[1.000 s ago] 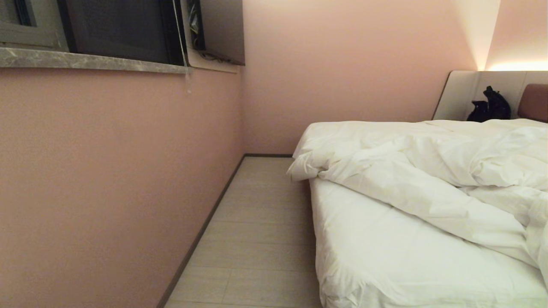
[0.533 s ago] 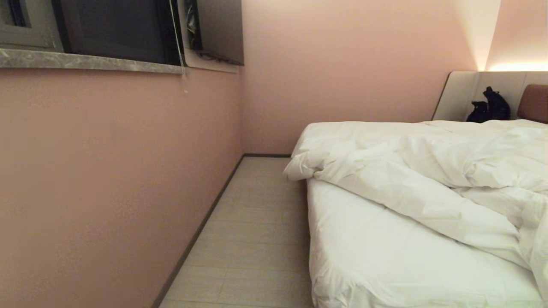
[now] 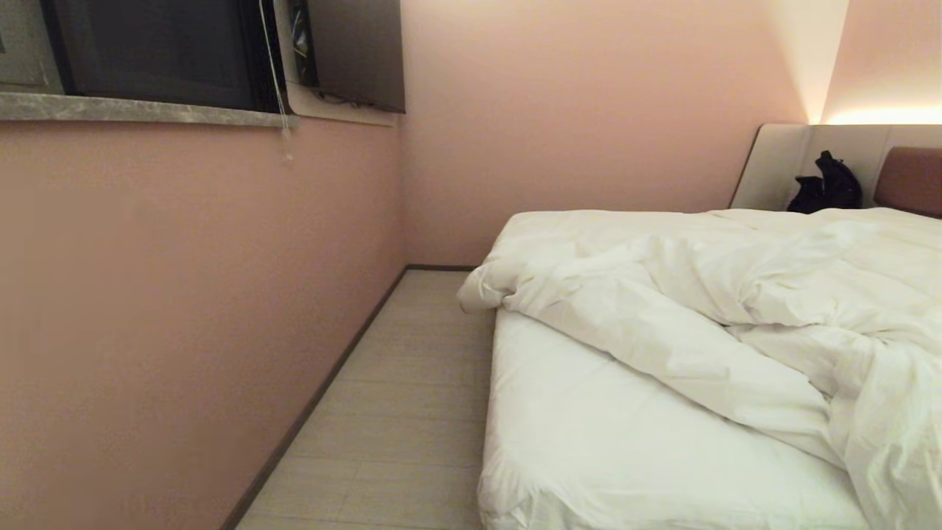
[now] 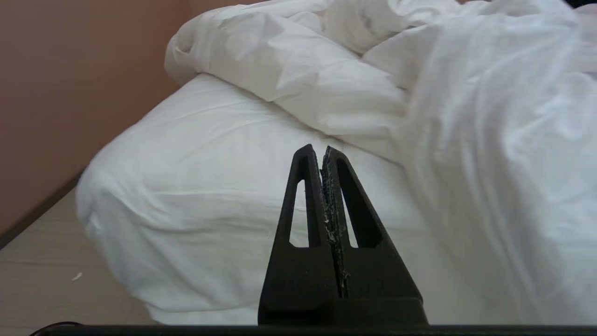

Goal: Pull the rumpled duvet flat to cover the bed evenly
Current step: Hold the folded corner of the quilt

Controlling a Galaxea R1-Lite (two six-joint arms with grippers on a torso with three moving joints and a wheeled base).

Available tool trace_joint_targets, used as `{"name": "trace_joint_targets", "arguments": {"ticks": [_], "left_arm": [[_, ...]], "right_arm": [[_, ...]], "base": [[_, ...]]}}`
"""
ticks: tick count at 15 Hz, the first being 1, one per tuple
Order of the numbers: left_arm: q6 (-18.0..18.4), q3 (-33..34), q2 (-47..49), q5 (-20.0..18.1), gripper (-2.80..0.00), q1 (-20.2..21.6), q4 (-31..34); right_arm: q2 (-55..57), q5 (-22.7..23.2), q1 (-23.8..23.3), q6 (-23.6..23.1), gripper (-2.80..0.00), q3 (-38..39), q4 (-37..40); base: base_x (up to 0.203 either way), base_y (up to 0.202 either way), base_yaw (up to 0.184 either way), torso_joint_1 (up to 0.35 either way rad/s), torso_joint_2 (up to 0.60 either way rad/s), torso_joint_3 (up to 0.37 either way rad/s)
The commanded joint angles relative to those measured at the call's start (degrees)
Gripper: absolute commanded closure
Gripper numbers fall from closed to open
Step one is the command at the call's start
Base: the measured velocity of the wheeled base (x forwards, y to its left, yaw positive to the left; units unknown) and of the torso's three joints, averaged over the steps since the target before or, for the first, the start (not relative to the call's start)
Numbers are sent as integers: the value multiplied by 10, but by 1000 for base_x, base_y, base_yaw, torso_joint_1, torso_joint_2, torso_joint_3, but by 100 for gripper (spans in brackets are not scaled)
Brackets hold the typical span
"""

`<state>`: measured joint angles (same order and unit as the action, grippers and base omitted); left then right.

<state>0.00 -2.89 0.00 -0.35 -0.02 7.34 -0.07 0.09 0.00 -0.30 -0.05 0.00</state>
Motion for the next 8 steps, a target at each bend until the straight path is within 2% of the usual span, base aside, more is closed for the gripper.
{"name": "trace_joint_targets", "arguments": {"ticks": [1, 8], "left_arm": [[0, 0, 1, 0, 0, -1, 0], [0, 0, 0, 0, 0, 0, 0]], "right_arm": [[1, 0, 0, 0, 0, 0, 0], [1, 0, 0, 0, 0, 0, 0]], "base": [[0, -195, -2, 2, -1, 5], [0, -193, 2, 2, 2, 2]]}}
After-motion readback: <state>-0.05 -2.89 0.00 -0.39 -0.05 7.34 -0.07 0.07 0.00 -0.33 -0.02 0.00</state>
